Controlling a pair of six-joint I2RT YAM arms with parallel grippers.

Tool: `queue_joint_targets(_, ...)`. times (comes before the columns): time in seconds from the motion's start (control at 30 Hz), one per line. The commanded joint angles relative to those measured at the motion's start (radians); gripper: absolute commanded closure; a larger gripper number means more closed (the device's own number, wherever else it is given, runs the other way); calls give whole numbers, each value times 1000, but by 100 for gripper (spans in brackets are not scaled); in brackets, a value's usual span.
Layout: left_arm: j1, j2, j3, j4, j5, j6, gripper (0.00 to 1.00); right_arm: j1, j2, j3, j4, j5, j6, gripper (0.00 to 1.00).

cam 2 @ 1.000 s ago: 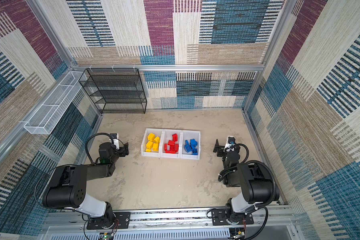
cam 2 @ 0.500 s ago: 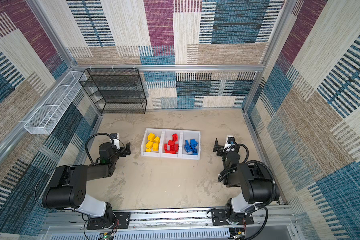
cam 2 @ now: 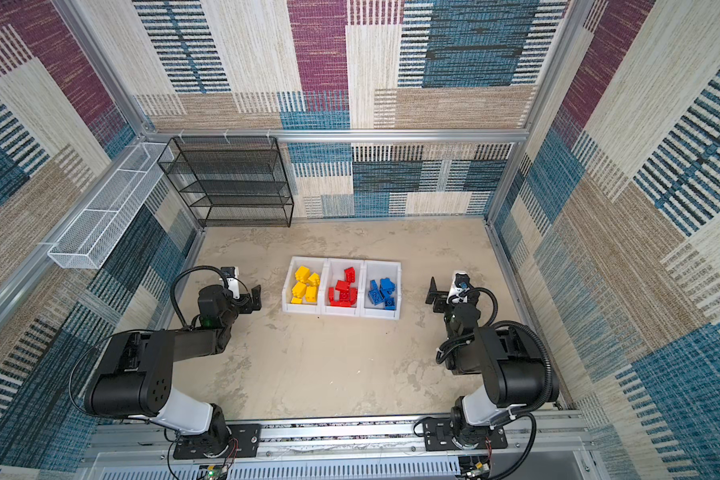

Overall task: Sort the legos into containers by color
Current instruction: Reset both arms

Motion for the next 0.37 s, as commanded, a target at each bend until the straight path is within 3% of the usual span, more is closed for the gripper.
queue_joint_targets(0.0,1,0,2,20,13,-7,1,-1,-2,0,43,-3,-2,0)
queue_joint_targets(0.33,-2,-3,-1,21,8,-6,1,0,-2,-1,42,-2,-1,0)
